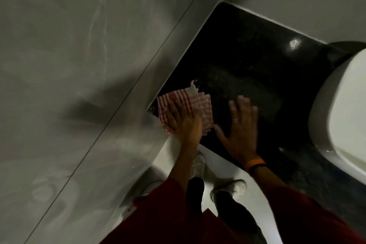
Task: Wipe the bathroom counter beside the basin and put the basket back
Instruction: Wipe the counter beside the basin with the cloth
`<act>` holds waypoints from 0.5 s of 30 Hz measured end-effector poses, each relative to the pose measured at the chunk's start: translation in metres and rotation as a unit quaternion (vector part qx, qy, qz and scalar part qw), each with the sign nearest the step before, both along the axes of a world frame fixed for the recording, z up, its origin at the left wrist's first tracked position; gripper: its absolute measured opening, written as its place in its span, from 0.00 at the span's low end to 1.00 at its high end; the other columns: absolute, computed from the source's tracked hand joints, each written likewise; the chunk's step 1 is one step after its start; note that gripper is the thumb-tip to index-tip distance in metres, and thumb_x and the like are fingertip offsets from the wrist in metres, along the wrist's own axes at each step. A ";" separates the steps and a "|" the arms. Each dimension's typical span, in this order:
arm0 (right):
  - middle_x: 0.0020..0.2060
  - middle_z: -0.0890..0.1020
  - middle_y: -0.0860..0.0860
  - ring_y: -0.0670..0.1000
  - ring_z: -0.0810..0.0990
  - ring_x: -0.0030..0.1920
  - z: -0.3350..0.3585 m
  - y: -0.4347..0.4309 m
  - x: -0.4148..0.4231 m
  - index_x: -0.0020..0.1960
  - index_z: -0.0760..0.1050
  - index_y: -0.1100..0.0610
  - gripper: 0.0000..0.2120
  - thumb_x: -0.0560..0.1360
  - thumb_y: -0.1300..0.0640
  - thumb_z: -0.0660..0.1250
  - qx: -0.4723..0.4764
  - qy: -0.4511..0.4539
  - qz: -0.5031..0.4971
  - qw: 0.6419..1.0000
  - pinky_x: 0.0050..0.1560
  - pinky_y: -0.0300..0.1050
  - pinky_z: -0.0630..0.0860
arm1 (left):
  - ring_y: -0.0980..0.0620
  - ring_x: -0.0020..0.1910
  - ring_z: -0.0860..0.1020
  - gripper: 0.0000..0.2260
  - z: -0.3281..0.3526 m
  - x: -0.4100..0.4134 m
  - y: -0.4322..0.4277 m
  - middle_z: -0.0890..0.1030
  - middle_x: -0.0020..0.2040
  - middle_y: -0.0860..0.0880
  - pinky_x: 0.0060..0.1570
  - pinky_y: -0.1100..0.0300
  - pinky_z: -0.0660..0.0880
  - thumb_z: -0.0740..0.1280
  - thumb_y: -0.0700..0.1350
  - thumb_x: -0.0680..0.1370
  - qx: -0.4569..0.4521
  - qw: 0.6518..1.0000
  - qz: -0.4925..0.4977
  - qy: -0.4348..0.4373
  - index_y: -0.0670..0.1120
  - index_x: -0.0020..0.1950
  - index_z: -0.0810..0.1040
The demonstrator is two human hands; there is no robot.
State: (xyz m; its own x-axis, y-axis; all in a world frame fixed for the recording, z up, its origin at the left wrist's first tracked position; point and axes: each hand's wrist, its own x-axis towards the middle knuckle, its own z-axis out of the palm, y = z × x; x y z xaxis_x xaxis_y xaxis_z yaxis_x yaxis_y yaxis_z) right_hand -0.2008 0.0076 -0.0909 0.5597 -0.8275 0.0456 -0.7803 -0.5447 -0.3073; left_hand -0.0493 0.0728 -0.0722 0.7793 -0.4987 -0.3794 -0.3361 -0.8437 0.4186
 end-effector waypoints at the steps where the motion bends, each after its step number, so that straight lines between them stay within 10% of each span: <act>1: 0.82 0.53 0.58 0.57 0.47 0.82 0.003 0.010 0.020 0.81 0.54 0.56 0.40 0.78 0.32 0.53 0.008 -0.018 0.048 0.999 0.81 0.60 0.43 | 0.42 0.82 0.46 0.33 0.008 0.005 0.003 0.48 0.83 0.43 0.79 0.39 0.42 0.54 0.60 0.83 -0.024 0.999 0.029 0.023 0.45 0.81 0.47; 5: 0.82 0.49 0.57 0.57 0.43 0.82 0.010 0.048 0.097 0.82 0.49 0.54 0.37 0.80 0.38 0.56 0.060 -0.028 0.149 0.987 0.82 0.58 0.39 | 0.43 0.80 0.58 0.27 0.036 0.032 0.016 0.62 0.80 0.41 0.80 0.45 0.54 0.53 0.53 0.83 -0.165 0.984 0.051 -0.029 0.41 0.78 0.62; 15: 0.82 0.49 0.53 0.58 0.46 0.82 -0.013 0.049 0.047 0.82 0.48 0.47 0.33 0.82 0.36 0.50 0.016 0.062 0.209 0.976 0.80 0.63 0.49 | 0.39 0.78 0.62 0.28 0.007 0.084 0.025 0.69 0.76 0.39 0.78 0.42 0.58 0.52 0.56 0.82 -0.132 0.952 -0.214 -0.173 0.38 0.74 0.70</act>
